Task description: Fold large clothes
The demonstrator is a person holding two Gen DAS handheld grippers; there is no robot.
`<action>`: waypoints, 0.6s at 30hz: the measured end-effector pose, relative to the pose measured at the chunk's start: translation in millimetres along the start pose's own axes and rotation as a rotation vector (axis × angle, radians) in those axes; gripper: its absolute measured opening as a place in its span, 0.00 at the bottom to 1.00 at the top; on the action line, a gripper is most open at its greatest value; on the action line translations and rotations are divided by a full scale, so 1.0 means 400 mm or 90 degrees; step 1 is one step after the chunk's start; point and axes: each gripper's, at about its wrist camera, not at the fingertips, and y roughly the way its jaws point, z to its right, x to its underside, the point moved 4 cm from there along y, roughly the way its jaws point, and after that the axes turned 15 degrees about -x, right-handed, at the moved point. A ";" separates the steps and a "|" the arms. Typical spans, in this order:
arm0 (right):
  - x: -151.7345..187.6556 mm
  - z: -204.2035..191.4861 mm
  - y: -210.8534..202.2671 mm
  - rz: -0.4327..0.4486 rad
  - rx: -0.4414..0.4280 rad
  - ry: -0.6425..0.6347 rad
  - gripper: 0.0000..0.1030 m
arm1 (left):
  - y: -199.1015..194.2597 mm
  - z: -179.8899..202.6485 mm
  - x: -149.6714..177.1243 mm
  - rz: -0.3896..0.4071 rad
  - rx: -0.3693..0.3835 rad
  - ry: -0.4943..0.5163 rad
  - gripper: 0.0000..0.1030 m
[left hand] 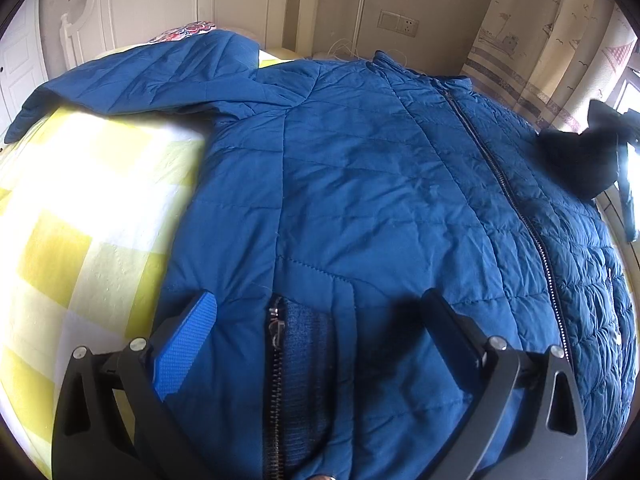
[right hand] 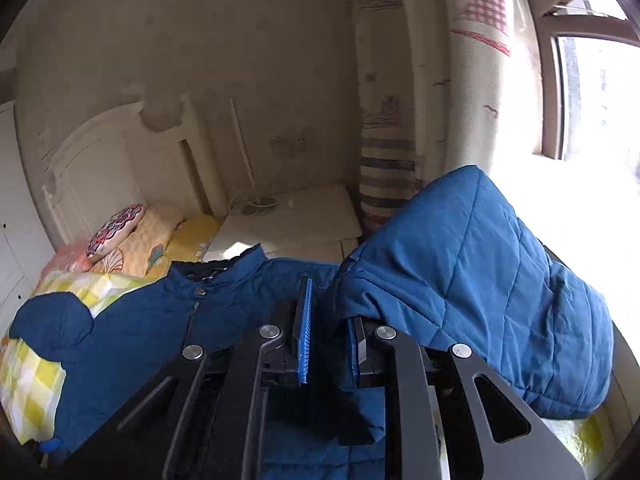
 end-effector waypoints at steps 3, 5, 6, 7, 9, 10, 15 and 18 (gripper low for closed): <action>0.090 -0.134 0.121 -0.104 -0.048 -0.050 0.18 | 0.001 0.000 0.000 0.000 0.000 0.000 0.98; 0.183 -0.170 0.202 -0.202 -0.034 -0.079 0.20 | 0.001 0.000 -0.001 0.000 0.001 -0.001 0.98; 0.236 -0.179 0.221 -0.242 -0.036 -0.069 0.32 | 0.000 -0.001 -0.001 0.001 0.001 -0.001 0.98; 0.271 -0.175 0.231 -0.264 -0.034 -0.053 0.41 | 0.000 -0.001 -0.001 0.001 0.002 -0.002 0.98; 0.276 -0.176 0.196 -0.237 -0.031 -0.042 0.49 | -0.001 -0.001 -0.003 0.001 0.002 -0.002 0.98; 0.272 -0.168 0.170 -0.234 -0.034 -0.022 0.64 | -0.002 -0.001 -0.003 0.001 0.002 -0.001 0.98; 0.248 -0.103 -0.024 -0.131 0.024 -0.006 0.80 | -0.005 0.002 -0.004 0.004 -0.007 0.003 0.98; 0.287 -0.008 -0.062 -0.146 0.111 -0.001 0.80 | -0.018 0.028 -0.004 0.017 -0.024 0.034 0.98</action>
